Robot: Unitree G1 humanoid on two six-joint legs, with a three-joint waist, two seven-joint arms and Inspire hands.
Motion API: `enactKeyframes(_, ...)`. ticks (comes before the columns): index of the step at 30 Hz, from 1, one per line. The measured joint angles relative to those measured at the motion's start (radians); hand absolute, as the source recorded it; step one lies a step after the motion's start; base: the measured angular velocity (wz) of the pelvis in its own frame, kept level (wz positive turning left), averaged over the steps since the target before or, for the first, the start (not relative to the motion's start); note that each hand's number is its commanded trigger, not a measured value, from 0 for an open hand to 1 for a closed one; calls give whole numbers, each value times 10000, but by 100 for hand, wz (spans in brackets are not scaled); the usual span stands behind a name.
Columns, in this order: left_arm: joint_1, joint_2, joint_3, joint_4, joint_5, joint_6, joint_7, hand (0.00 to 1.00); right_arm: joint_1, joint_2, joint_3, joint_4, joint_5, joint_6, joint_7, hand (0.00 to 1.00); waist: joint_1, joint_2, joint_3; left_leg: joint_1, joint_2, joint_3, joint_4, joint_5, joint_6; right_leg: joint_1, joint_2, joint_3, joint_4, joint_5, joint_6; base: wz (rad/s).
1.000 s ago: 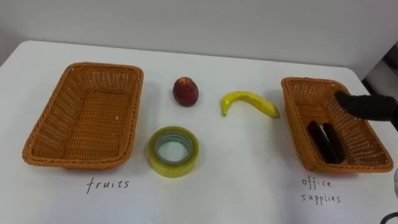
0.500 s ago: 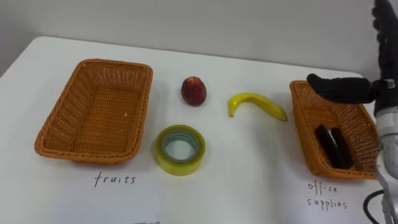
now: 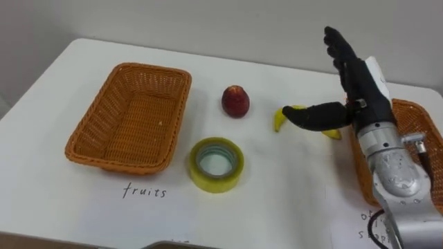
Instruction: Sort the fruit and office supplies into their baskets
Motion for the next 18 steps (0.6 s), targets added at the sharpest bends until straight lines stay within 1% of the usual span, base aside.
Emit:
enactKeyframes(2,-9,2,-1,-10,-63,-4,2,0,0,2,10,219,5,0,70,0,70,-55,-14,-3,-5,-21,1,0,1,3,6,-31,-3,0,0,4)
enactKeyframes(4,-14,-12,-3,-11,-106,-8,3,0,-8,42,61,277,11,-2,160,0,131,-76,-10,-25,-13,-56,8,4,10,5,8,-80,-4,2,3,6)
enactKeyframes(7,-31,-15,-12,-60,-279,-11,27,0,-64,42,262,613,43,-3,282,0,187,-74,-9,-45,-26,-147,15,11,22,26,-37,-192,-2,4,6,9)
enactKeyframes(10,-29,-17,-45,-122,-304,-11,77,0,-63,44,448,695,43,1,427,0,292,-20,19,-57,-31,-169,19,16,27,28,-51,-209,-6,3,6,2)
enactKeyframes(13,-20,-25,-187,-130,-301,-5,91,0,-64,55,591,696,69,21,586,0,326,23,38,-66,-35,-193,17,24,33,39,-71,-255,-6,3,6,4)
enactKeyframes(15,-32,-8,-435,-129,-301,-1,90,0,-65,55,760,696,97,188,655,0,317,21,37,-124,-64,-298,23,56,46,32,-91,-411,-7,3,7,13)
enactKeyframes(18,-66,-3,-749,-129,-303,2,84,0,-100,56,858,785,95,214,684,0,325,29,43,-146,-111,-412,18,86,67,40,-120,-513,-5,2,8,11)
